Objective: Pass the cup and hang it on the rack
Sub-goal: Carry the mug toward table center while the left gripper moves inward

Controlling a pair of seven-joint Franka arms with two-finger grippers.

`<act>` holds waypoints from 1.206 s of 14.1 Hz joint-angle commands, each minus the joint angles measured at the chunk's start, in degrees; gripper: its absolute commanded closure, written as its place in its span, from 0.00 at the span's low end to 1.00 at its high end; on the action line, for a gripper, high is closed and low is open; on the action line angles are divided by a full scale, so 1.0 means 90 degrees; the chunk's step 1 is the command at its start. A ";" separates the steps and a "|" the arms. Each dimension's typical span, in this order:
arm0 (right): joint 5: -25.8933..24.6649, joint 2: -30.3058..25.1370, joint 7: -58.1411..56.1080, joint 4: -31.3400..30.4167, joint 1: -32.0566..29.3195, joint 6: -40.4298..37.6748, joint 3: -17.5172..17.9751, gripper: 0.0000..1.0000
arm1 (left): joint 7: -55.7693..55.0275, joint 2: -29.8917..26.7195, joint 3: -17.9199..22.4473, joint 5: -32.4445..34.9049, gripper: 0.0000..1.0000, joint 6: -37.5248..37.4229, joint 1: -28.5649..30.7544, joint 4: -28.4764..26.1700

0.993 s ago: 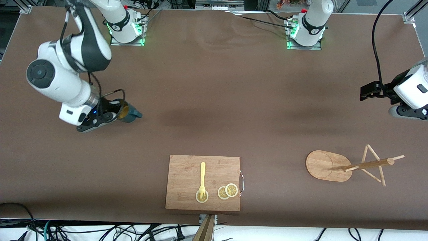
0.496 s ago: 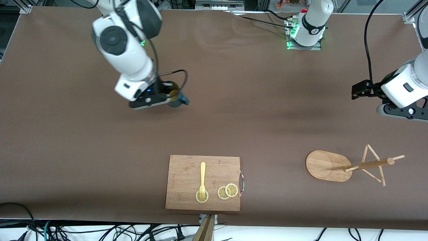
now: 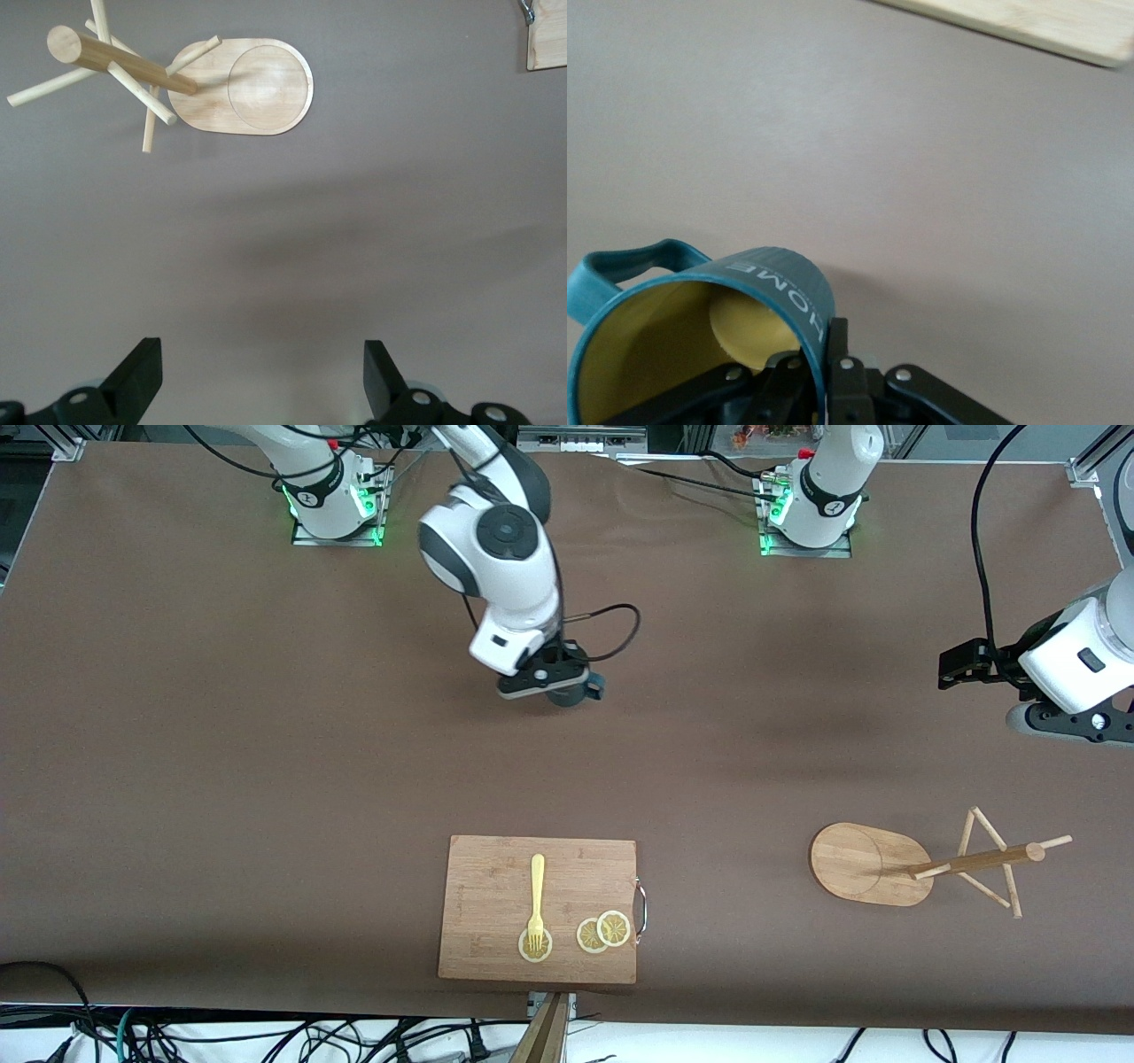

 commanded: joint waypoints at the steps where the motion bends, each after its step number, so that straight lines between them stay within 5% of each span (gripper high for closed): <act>1: -0.0732 0.0936 0.0113 0.0987 0.0488 -0.0075 -0.0108 1.00 | 0.0247 -0.0137 0.0001 -0.0130 0.00 -0.0040 -0.0049 -0.0206; 3: -0.0871 0.1133 0.0171 0.0988 0.0586 -0.0066 -0.0108 1.00 | 0.0996 -0.0147 0.0001 -0.0130 0.00 -0.0070 -0.0060 -0.0274; 4: -0.0842 0.1269 0.0191 0.0979 0.0587 0.0012 -0.0108 0.74 | 0.1397 -0.0147 0.0011 -0.0130 0.00 -0.0070 -0.0040 -0.0284; 6: -0.0833 0.1446 0.0191 0.0978 0.0597 0.0518 -0.0108 0.73 | 0.2265 -0.0128 0.0011 -0.0130 0.00 -0.0060 -0.0011 -0.0478; 7: -0.0832 0.1465 0.0181 0.0978 0.0597 0.0636 -0.0108 0.43 | 0.2831 -0.0099 0.0011 -0.0130 0.00 -0.0060 -0.0040 -0.0596; 8: -0.0851 0.1446 0.0162 0.0978 0.0597 0.0638 -0.0108 0.01 | 0.3387 -0.0079 -0.0008 -0.0130 0.00 -0.0012 -0.0088 -0.0693; 12: -0.0774 0.1096 0.0074 0.0988 0.0402 0.0463 -0.0108 0.00 | 0.4806 -0.0059 -0.0280 -0.0275 0.00 -0.0021 -0.0226 -0.0987; 17: -0.0754 0.0052 0.0025 0.0998 -0.0193 -0.0902 -0.0117 0.00 | 0.6193 0.0077 -0.0330 -0.1436 0.00 0.0708 -0.0226 -0.1718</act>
